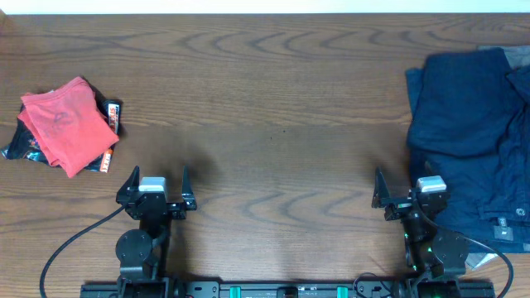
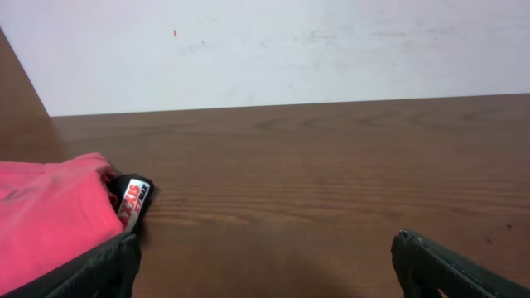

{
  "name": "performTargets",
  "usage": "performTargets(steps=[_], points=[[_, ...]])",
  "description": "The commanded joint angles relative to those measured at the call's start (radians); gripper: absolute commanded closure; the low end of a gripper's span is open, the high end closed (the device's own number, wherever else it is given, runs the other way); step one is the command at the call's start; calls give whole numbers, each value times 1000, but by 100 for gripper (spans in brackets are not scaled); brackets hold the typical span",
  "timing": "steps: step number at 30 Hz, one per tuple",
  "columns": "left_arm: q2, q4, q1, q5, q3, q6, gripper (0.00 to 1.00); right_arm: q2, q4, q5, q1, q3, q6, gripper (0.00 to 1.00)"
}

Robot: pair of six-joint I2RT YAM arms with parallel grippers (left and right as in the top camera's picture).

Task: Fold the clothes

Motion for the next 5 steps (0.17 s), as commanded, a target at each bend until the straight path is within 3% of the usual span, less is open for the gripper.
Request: performTargets(steps=[1, 5], points=[[-8, -31, 3, -1, -19, 8, 2, -6, -1, 10, 12, -4, -10, 1], [-8, -31, 3, -1, -19, 8, 2, -6, -1, 10, 12, -4, -10, 1]])
